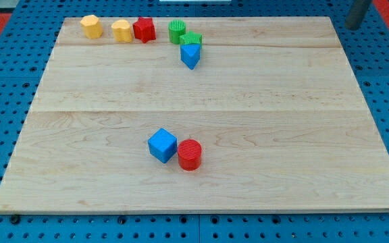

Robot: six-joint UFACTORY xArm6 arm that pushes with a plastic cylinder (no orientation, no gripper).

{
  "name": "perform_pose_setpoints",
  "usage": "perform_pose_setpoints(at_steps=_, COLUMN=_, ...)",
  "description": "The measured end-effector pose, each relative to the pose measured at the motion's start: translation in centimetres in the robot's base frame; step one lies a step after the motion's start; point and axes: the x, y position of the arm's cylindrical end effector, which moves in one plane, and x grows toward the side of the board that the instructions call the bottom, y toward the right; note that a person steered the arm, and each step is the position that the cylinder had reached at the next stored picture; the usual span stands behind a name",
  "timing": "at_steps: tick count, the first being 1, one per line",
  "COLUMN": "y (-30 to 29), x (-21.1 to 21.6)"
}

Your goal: Push the green circle to the yellow heart

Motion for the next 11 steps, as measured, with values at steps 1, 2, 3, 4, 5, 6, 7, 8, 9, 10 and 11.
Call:
perform_pose_setpoints(at_steps=1, y=-10.6, x=-0.5)
perform_pose_setpoints(at_steps=2, y=-22.1, x=-1.0)
perform_pose_setpoints(at_steps=3, y=-25.6, x=-1.3)
perform_pose_setpoints(at_steps=4, y=-30.1, x=-1.2)
perform_pose_setpoints(at_steps=5, y=-34.2, x=-0.3)
perform_pose_setpoints(at_steps=6, y=-34.5, x=0.5)
perform_pose_setpoints(at_steps=7, y=-34.0, x=1.1)
perform_pose_setpoints(at_steps=8, y=-34.0, x=3.2)
perform_pose_setpoints(at_steps=9, y=-38.0, x=3.3)
perform_pose_setpoints(at_steps=10, y=-42.5, x=2.6)
perform_pose_setpoints(at_steps=11, y=-42.0, x=2.1)
